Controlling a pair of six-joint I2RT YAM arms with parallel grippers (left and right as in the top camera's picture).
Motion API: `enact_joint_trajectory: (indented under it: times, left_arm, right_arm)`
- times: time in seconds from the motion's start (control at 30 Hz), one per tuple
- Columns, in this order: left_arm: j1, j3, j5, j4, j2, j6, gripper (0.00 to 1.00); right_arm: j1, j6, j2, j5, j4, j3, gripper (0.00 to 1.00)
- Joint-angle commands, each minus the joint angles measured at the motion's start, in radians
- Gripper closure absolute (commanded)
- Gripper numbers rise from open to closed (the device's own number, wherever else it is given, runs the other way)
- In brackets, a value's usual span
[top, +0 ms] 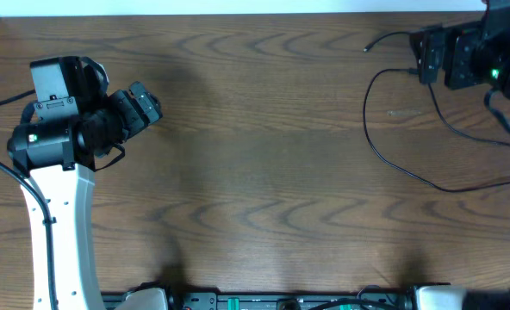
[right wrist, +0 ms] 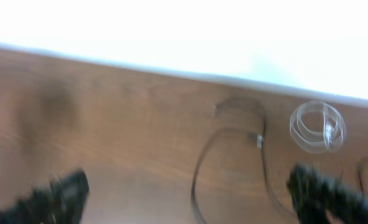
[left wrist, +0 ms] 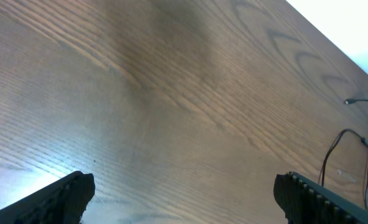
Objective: Untangle cables
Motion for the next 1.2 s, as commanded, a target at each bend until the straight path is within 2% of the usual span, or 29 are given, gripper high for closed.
enact_joint_trajectory:
  times: [0.0,0.37,0.57,0.8,1.17]
  left_arm:
    - [0.005,-0.005,0.012,-0.004,0.008,0.002,0.02]
    - [0.005,-0.005,0.012,-0.004,0.008,0.002,0.02]
    - [0.005,-0.005,0.012,-0.004,0.008,0.002,0.02]
    - [0.005,-0.005,0.012,-0.004,0.008,0.002,0.02]
    - [0.005,-0.005,0.012,-0.004,0.008,0.002,0.02]
  right_arm:
    - [-0.011,-0.056,-0.148,0.024,0.167,-0.297,0.01]
    - [-0.022,-0.084,-0.656,0.027,0.932,-1.230,0.01]
    - [-0.020,-0.084,-0.917,0.041,1.238,-1.637,0.01]
    - [-0.021,-0.084,-1.159,0.047,1.341,-1.912,0.01]
    - [-0.022,-0.069,-1.390,0.019,1.468,-2.195,0.01]
